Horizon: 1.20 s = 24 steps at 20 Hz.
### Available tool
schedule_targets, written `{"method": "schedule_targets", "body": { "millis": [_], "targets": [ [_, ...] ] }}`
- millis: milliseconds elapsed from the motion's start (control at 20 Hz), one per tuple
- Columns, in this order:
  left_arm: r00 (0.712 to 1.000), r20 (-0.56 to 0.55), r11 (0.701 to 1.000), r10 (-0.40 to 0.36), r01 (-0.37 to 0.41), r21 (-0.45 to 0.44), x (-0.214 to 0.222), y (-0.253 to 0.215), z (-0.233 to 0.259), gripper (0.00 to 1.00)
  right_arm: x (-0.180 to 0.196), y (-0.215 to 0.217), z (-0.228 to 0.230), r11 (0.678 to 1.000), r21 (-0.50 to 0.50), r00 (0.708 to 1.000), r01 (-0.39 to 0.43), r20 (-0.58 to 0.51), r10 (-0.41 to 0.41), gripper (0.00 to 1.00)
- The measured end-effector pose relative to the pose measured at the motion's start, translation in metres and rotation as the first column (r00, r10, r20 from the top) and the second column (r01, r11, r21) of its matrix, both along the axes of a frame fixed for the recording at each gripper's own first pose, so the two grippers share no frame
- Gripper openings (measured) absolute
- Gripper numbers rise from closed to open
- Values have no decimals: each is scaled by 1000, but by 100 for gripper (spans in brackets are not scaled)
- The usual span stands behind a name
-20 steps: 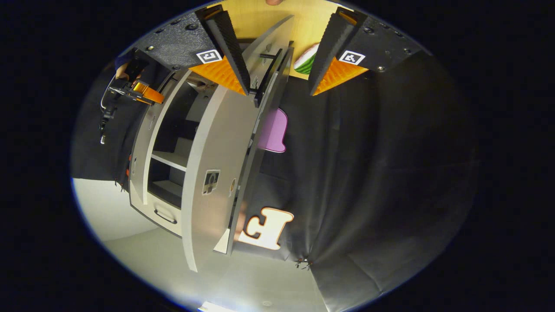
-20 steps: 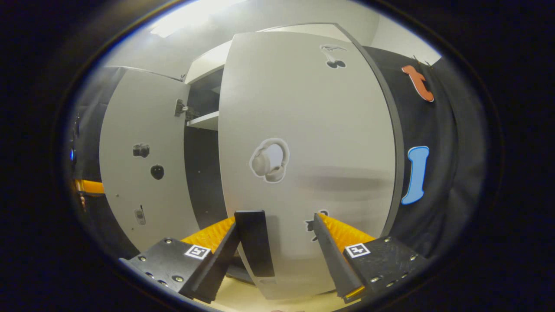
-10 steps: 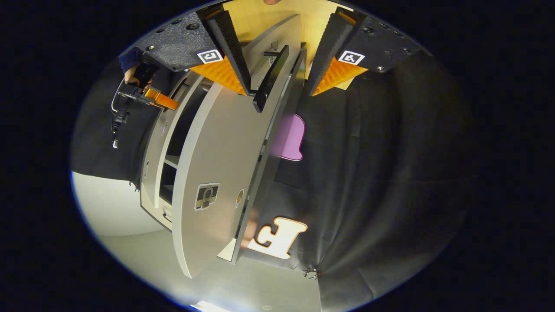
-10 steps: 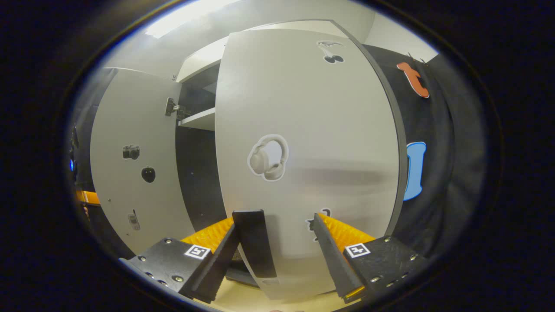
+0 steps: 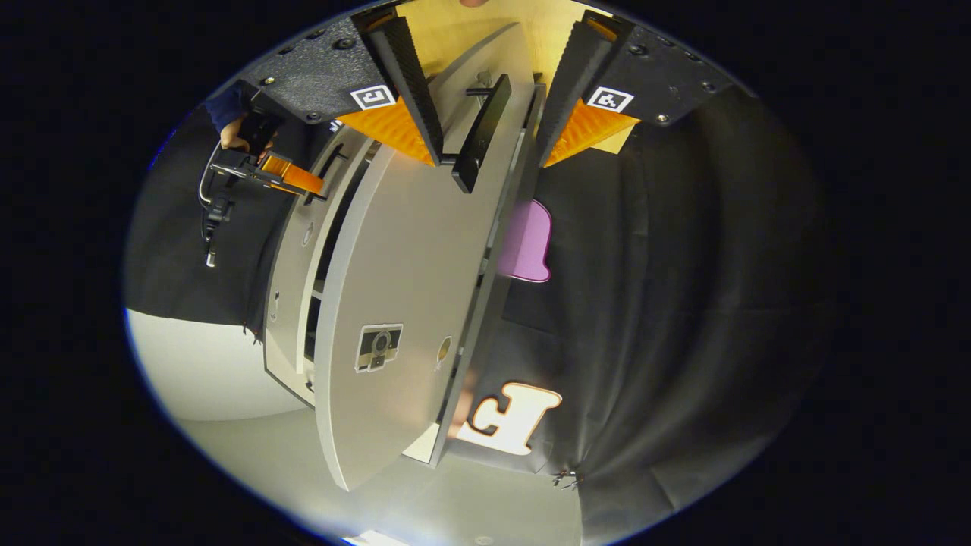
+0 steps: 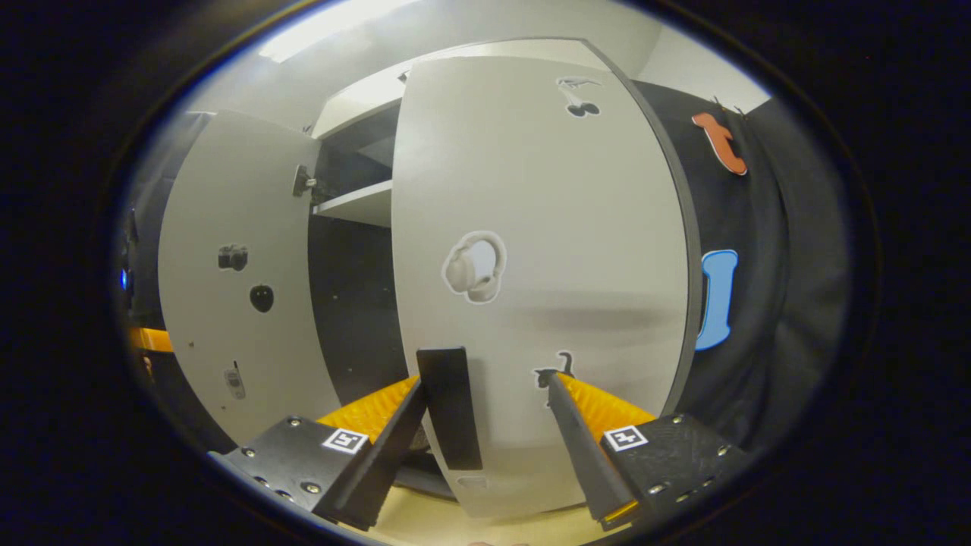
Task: Grab one shoe with the right hand and put it into the shoe cabinet, grab the other shoe with the left hand and put it into the shoe cabinet; then close the right door with the right hand and the left door with the left hand.
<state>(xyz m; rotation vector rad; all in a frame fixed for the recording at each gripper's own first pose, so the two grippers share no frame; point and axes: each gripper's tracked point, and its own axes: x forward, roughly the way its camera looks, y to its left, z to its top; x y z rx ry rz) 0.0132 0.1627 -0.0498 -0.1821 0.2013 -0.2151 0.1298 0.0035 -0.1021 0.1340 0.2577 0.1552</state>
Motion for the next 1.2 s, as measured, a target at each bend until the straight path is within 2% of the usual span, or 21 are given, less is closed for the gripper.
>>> {"method": "schedule_targets", "body": {
  "millis": [350,450,500,800,1150,1200],
  "targets": [
    [996,-1,996,-86,86,-30,7,-38,-4,77,-21,-25,1,999,-1,999,50,-9,-50,97],
    [994,0,994,-108,108,-28,9,-48,-5,72,-27,-35,2,997,1,997,71,-13,-71,97],
    [993,-1,992,-119,119,-32,9,-52,-6,77,-30,-40,2,997,5,997,82,-15,-81,97],
    [985,-7,982,-174,173,-70,17,-79,-9,77,-44,-59,4,992,19,992,122,-25,-122,97],
    [977,-5,975,-214,213,-55,34,-109,-14,77,-60,-76,4,988,1,987,156,-36,-156,97],
    [976,-6,975,-218,218,-48,38,-116,-15,83,-62,-79,4,987,-1,986,163,-36,-163,97]
  ]
}}
